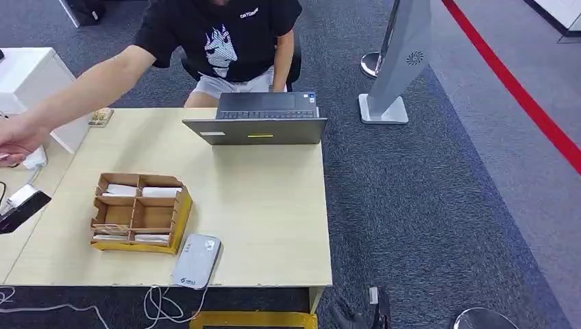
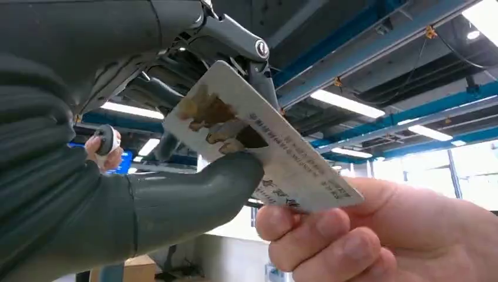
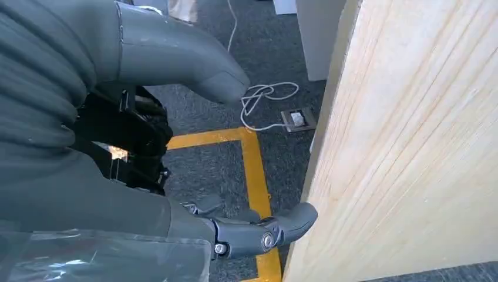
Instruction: Pass the card to the sensor for recognition and then transmit it.
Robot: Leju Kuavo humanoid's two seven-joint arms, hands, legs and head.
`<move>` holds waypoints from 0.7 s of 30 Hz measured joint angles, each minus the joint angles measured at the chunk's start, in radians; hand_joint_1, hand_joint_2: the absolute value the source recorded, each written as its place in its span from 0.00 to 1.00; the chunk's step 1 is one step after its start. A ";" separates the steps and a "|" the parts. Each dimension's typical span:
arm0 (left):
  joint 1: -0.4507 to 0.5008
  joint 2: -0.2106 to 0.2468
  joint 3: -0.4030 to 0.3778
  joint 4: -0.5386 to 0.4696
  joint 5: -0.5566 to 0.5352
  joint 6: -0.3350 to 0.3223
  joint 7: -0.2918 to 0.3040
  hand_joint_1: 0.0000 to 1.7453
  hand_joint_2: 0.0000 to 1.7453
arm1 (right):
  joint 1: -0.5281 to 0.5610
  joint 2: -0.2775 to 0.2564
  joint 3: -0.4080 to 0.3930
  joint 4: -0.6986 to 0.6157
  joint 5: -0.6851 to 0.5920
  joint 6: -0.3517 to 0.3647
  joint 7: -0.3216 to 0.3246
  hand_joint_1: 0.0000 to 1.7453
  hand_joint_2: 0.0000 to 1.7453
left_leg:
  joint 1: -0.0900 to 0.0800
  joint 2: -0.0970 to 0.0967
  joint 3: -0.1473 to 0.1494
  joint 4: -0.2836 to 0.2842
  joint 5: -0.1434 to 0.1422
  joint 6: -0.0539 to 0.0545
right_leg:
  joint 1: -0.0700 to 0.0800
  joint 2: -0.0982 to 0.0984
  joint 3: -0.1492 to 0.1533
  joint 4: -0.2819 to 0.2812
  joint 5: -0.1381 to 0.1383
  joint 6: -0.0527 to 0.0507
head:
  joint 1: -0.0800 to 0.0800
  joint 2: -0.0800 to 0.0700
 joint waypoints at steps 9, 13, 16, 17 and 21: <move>-0.001 -0.002 0.000 0.000 0.008 0.034 0.000 1.00 1.00 | 0.000 0.000 0.001 0.000 -0.003 -0.006 -0.005 0.00 1.00 | 0.000 0.000 0.000 0.000 0.000 0.000 | 0.000 0.001 0.000 0.000 0.000 0.000 | 0.000 0.000; -0.001 -0.005 0.000 0.000 0.010 0.037 0.000 1.00 1.00 | 0.000 0.000 0.002 0.000 -0.004 -0.006 -0.006 0.00 1.00 | 0.000 0.000 0.000 0.000 0.000 0.000 | 0.000 0.001 0.000 0.000 0.000 0.000 | 0.000 0.000; 0.000 -0.010 0.000 0.000 0.025 0.061 -0.012 1.00 1.00 | 0.001 0.000 0.005 0.000 -0.011 -0.009 -0.008 0.00 1.00 | 0.000 0.000 0.000 0.000 0.000 0.000 | 0.000 0.000 0.000 0.000 0.000 0.000 | 0.000 0.000; 0.004 -0.013 0.000 0.000 0.034 0.073 -0.020 1.00 1.00 | 0.001 0.000 0.007 0.000 -0.014 -0.010 -0.009 0.00 1.00 | 0.000 0.000 0.000 0.000 0.000 0.000 | 0.000 0.000 0.000 0.000 0.000 0.000 | 0.000 0.000; 0.091 -0.076 0.000 -0.098 0.164 0.124 -0.106 1.00 1.00 | 0.006 0.000 0.009 0.000 -0.042 -0.023 -0.027 0.00 1.00 | -0.001 0.001 0.000 0.000 0.000 0.000 | -0.001 0.001 0.000 -0.001 0.000 0.000 | 0.000 0.000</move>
